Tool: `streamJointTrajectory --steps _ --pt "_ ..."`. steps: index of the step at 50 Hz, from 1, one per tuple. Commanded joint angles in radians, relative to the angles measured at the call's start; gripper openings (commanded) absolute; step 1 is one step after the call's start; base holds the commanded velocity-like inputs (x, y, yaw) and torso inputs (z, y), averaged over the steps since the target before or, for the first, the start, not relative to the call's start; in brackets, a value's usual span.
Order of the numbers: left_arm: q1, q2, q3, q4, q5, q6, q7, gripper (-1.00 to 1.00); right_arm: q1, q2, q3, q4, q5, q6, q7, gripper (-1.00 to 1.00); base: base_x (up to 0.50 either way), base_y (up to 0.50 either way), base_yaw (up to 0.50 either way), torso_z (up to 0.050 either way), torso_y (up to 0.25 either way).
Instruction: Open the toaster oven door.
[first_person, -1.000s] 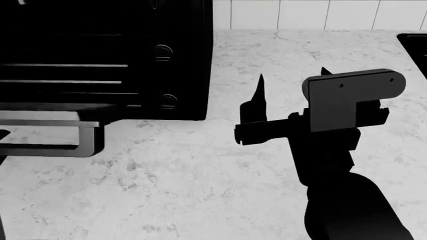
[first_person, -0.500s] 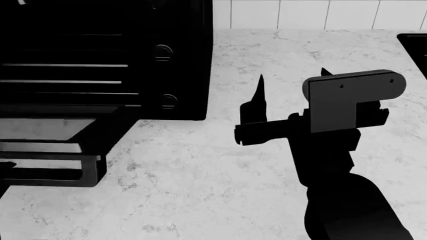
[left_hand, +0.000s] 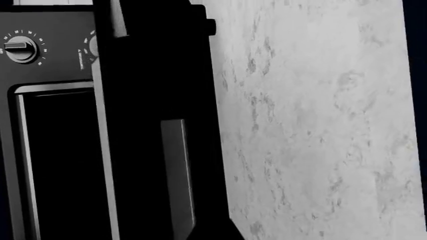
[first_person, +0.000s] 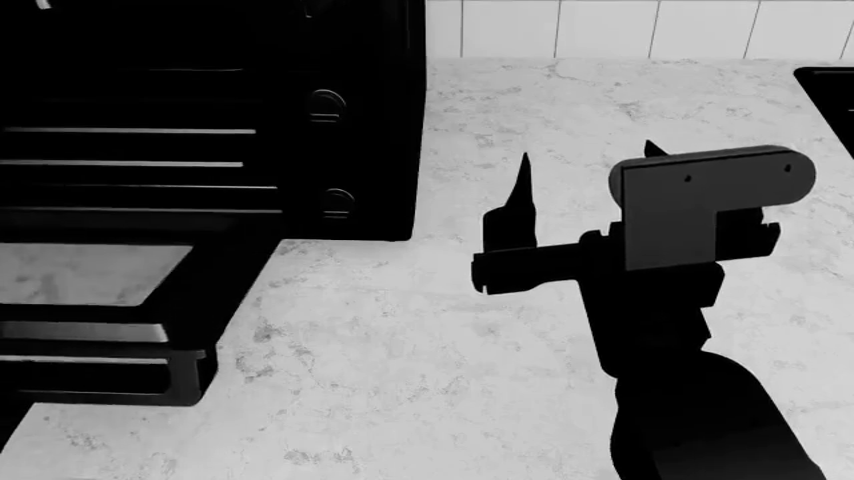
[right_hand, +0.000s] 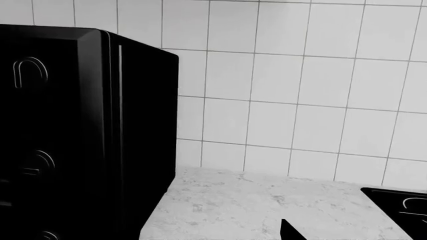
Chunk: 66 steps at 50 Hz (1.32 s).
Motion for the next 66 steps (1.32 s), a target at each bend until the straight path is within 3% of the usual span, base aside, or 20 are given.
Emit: streamJointTrajectory --steps 1,38,66 --pt "0.059 0.034 0.043 0.075 0.043 -0.025 -0.096 -1.00 -0.004 0.000 -0.001 0.003 0.004 -0.005 0.002 1.00 0.00 0.00 0.00 0.000 0.000" --pt "0.205 0.107 0.117 -0.016 0.062 -0.042 -0.242 -1.00 -0.022 0.006 -0.005 -0.002 0.014 -0.016 0.012 1.00 0.00 0.00 0.00 0.000 0.002" --pt "0.255 0.218 0.170 -0.196 0.071 0.029 -0.295 -1.00 -0.026 0.009 -0.011 0.009 0.017 -0.028 0.015 1.00 0.00 0.00 0.00 0.000 0.000"
